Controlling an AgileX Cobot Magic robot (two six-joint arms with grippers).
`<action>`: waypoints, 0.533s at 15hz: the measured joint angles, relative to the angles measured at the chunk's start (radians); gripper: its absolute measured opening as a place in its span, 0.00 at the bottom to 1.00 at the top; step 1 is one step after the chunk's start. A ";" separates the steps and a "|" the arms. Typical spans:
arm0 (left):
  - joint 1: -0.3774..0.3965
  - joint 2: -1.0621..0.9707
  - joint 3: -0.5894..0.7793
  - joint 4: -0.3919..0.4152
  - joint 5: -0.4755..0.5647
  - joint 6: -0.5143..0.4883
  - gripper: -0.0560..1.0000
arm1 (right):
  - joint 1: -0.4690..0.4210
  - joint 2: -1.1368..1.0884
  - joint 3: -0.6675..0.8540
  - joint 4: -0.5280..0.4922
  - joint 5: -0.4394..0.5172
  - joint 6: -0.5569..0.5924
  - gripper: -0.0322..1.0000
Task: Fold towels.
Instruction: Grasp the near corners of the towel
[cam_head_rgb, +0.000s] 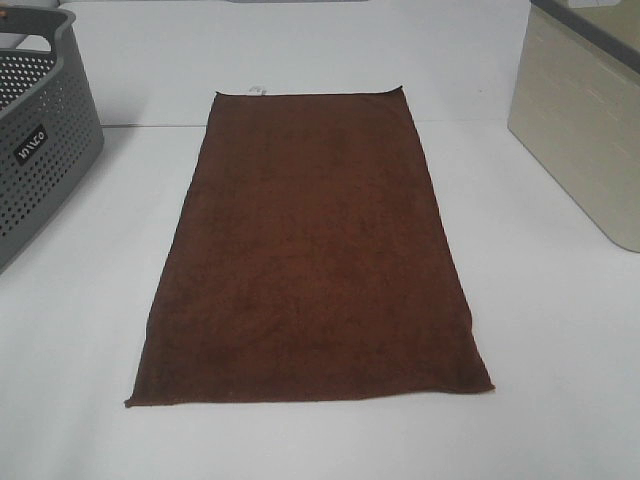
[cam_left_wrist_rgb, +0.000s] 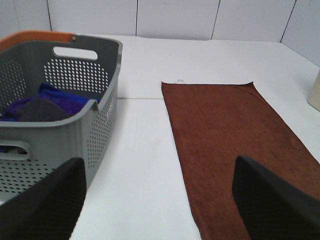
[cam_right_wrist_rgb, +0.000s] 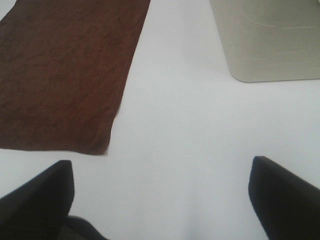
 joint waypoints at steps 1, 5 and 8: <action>0.000 0.077 0.014 -0.034 -0.040 0.000 0.78 | 0.000 0.076 -0.014 0.000 -0.024 0.020 0.88; 0.000 0.486 0.020 -0.234 -0.111 0.010 0.78 | 0.000 0.385 -0.067 0.023 -0.088 0.069 0.87; 0.000 0.805 0.023 -0.371 -0.117 0.188 0.78 | 0.000 0.617 -0.078 0.072 -0.112 0.061 0.87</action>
